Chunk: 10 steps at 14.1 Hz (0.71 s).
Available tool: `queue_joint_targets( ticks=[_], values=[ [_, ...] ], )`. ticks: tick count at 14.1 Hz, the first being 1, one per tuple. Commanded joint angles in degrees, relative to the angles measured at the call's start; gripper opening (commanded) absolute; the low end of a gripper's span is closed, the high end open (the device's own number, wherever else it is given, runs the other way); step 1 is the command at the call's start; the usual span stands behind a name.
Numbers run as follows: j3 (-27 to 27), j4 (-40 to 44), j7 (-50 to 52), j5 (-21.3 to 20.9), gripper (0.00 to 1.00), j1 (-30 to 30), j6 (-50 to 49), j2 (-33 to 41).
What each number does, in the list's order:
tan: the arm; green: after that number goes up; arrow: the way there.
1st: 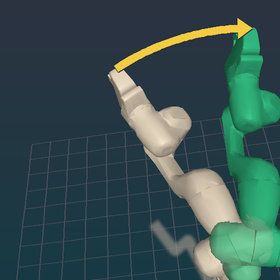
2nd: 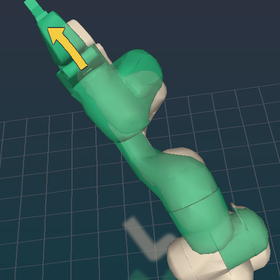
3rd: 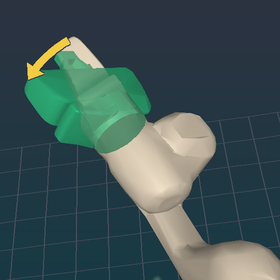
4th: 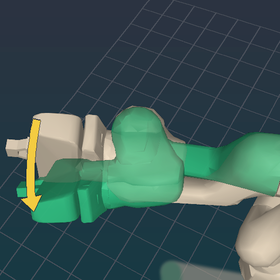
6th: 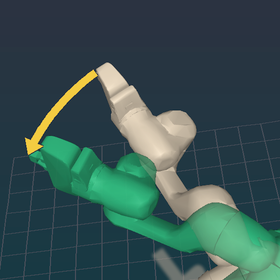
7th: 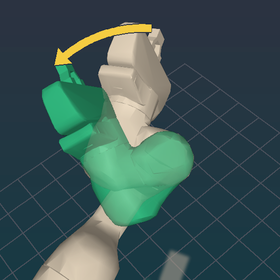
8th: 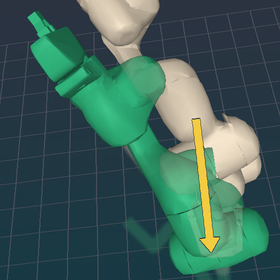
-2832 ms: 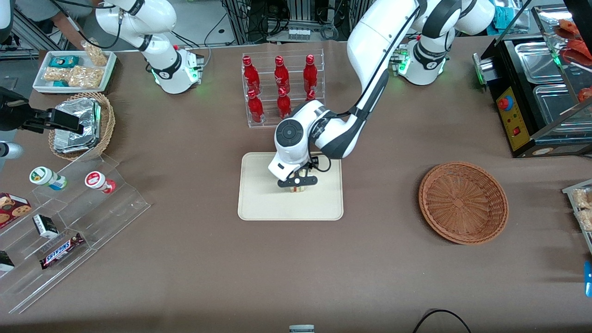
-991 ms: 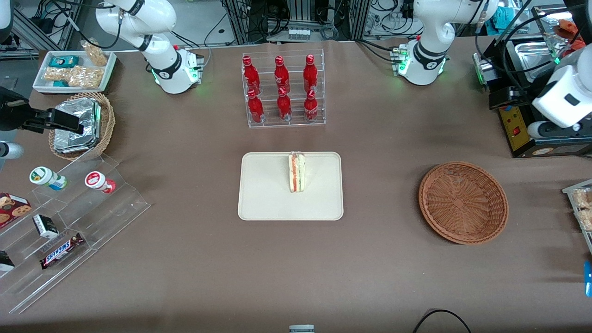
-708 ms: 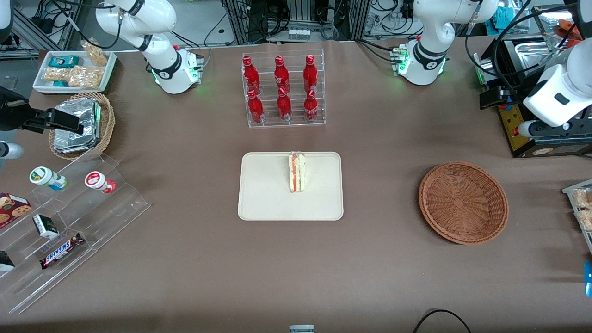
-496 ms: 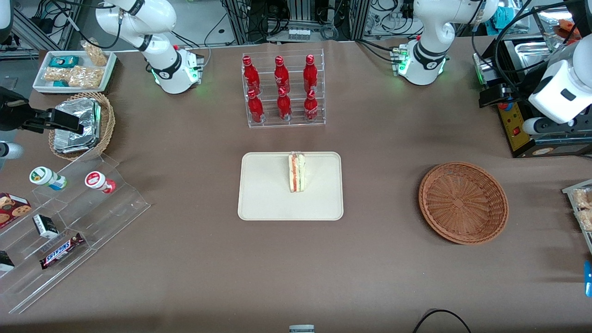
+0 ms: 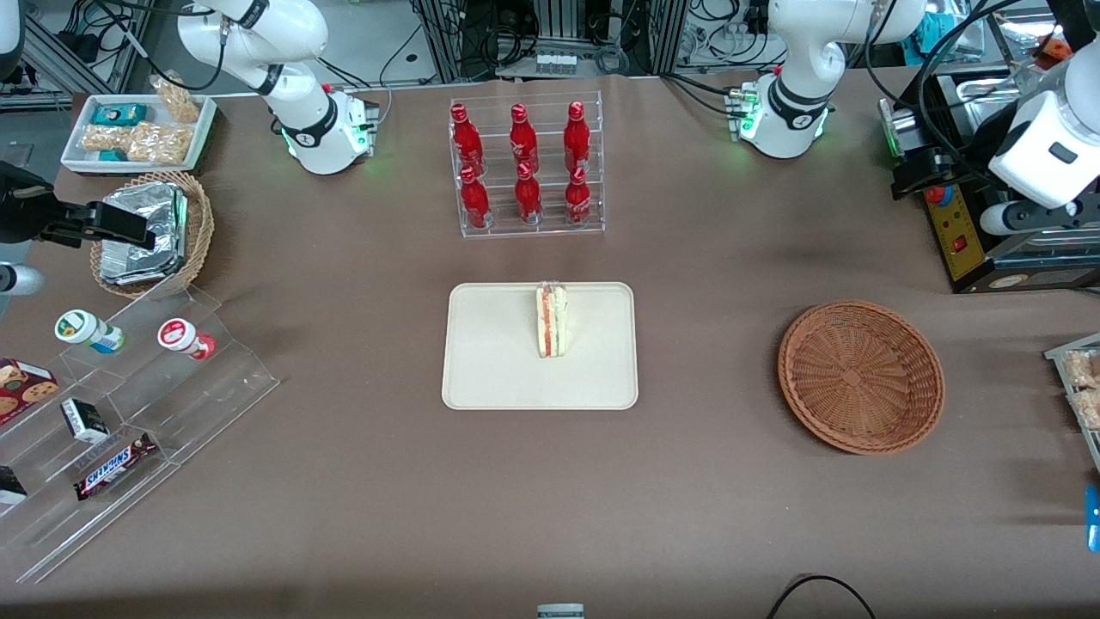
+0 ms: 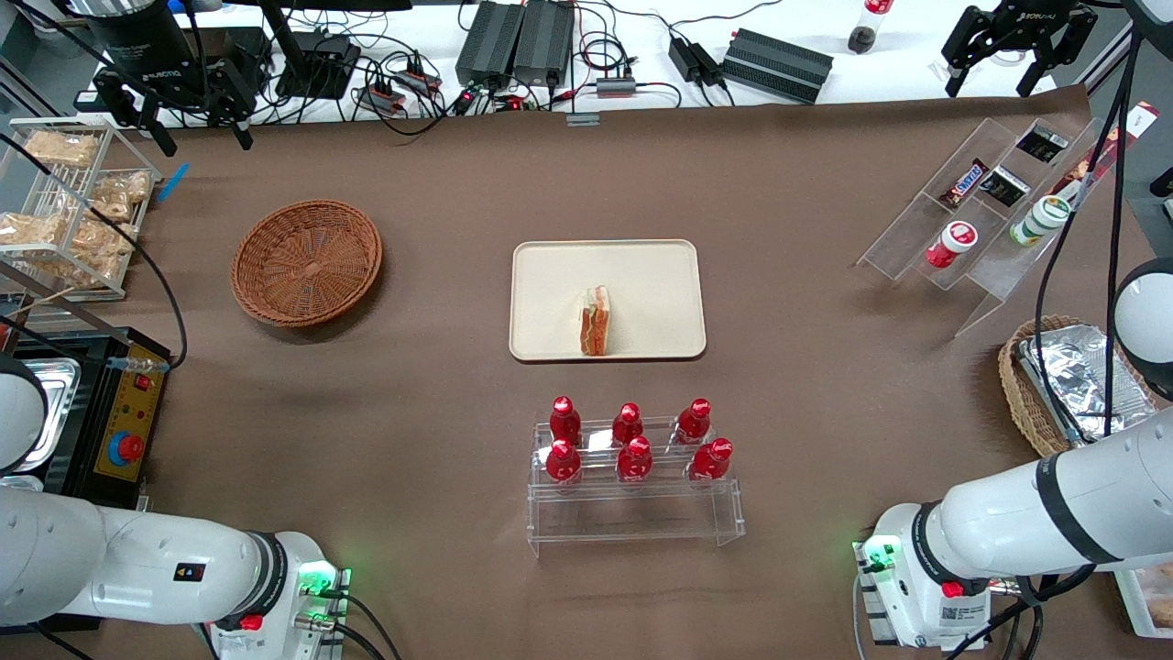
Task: Place sandwich from basket to tray
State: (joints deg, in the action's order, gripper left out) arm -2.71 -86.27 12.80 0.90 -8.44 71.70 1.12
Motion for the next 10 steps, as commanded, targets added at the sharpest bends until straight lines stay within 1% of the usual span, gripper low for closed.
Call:
queue_joint_targets(
  ticks=[1,4,10],
  values=[
    [1.21,-1.01,2.49,-2.04,1.0,-0.52,1.43,0.47],
    [2.62,-0.92,1.96,-5.29,1.0,-0.7,1.6,0.47],
    [2.89,-0.66,0.21,-5.38,1.0,-0.96,1.69,0.47]
  ],
)
